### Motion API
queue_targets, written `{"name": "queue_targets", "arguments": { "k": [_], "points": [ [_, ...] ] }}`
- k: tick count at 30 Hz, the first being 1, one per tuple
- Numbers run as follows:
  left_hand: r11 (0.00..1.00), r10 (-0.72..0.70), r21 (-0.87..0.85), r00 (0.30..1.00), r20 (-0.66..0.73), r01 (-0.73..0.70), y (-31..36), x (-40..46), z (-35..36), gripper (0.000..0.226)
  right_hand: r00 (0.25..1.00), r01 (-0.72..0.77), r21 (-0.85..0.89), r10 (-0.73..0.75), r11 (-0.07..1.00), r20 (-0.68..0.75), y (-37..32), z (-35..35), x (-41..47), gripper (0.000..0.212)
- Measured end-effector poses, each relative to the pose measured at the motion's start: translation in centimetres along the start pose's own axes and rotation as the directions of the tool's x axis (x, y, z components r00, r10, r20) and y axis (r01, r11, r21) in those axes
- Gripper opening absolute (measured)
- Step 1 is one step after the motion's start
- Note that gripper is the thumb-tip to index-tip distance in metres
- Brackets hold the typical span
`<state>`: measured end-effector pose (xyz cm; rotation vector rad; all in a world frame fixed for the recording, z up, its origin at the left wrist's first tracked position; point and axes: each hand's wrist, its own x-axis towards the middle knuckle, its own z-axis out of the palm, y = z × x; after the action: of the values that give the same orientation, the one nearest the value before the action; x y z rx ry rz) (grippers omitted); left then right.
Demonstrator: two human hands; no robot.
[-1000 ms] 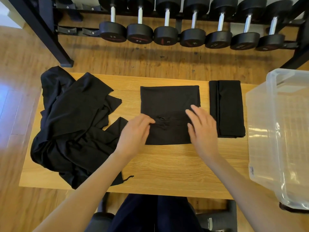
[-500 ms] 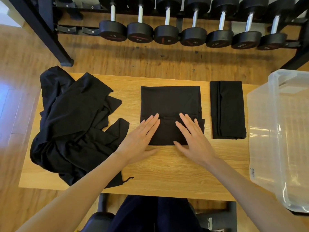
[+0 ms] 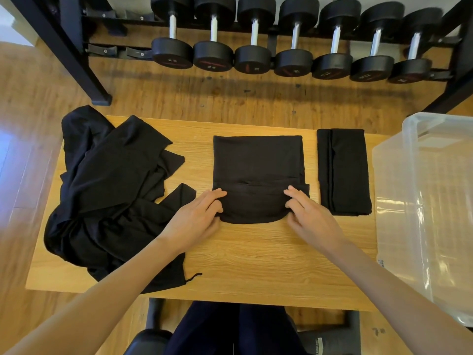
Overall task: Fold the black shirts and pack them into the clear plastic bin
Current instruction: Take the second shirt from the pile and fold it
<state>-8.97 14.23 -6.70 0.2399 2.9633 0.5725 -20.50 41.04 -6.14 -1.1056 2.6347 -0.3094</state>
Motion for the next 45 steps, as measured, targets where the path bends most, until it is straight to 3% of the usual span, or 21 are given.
{"name": "queue_targets", "arguments": {
  "k": [2, 5, 7, 12, 17, 22, 25, 30, 35, 40, 43, 45],
  "points": [
    [0.996, -0.040, -0.074, 0.999, 0.008, 0.041, 0.0, -0.1, -0.2, 0.014, 0.998, -0.052, 0.076, 0.053, 0.996, -0.020, 0.0, -0.5, 0.3, 0.017],
    [0.960, -0.123, -0.244, 0.990, 0.066, 0.136, -0.1, -0.2, -1.1, 0.009, 0.981, -0.195, 0.246, 0.184, 0.949, 0.067, 0.2, -2.0, 1.0, 0.018],
    [0.913, -0.180, -0.351, 0.977, 0.113, 0.209, -0.1, 0.2, -2.2, 0.002, 0.964, -0.266, 0.396, 0.242, 0.879, 0.109, 0.5, -3.2, 1.5, 0.012],
    [0.776, -0.292, -0.543, 0.946, 0.138, 0.319, -0.1, 3.3, -4.8, 0.013, 0.920, -0.362, 0.675, 0.361, 0.643, 0.149, 1.1, -5.1, 3.8, 0.009],
    [0.614, -0.441, -0.690, 0.892, 0.103, 0.383, -1.5, 7.3, -5.2, 0.019, 0.895, -0.399, 0.725, 0.410, 0.562, 0.175, 2.3, -5.4, 7.1, 0.015],
    [0.436, -0.574, -0.767, 0.802, 0.167, 0.471, -2.8, 10.0, -3.8, 0.018, 0.891, -0.425, 0.679, 0.408, 0.599, 0.198, 3.1, -4.9, 9.8, 0.017],
    [0.312, -0.615, -0.807, 0.754, 0.232, 0.502, -3.2, 10.7, -3.0, 0.031, 0.875, -0.458, 0.656, 0.434, 0.600, 0.214, 3.8, -4.1, 10.4, 0.018],
    [0.434, -0.645, -0.765, 0.757, 0.104, 0.475, -2.3, 10.9, -2.1, 0.033, 0.853, -0.470, 0.644, 0.497, 0.604, 0.156, 4.2, -2.8, 10.4, 0.027],
    [0.613, -0.598, -0.659, 0.801, -0.026, 0.436, -1.9, 10.7, -1.3, 0.040, 0.829, -0.458, 0.560, 0.560, 0.690, -0.012, 4.0, -1.4, 10.5, 0.028],
    [0.704, -0.595, -0.517, 0.802, -0.054, 0.488, -1.6, 10.7, -0.8, 0.054, 0.802, -0.485, 0.417, 0.581, 0.769, -0.140, 3.1, -1.2, 10.6, 0.036],
    [0.751, -0.621, -0.381, 0.773, -0.128, 0.540, -1.4, 10.8, -0.8, 0.060, 0.811, -0.383, 0.193, 0.429, 0.903, -0.397, 2.6, -1.3, 9.8, 0.039],
    [0.848, -0.526, -0.234, 0.805, -0.274, 0.475, -0.8, 10.4, -1.0, 0.058, 0.875, -0.250, 0.071, 0.257, 0.966, -0.410, 1.9, -0.8, 9.0, 0.040]
  ]
}}
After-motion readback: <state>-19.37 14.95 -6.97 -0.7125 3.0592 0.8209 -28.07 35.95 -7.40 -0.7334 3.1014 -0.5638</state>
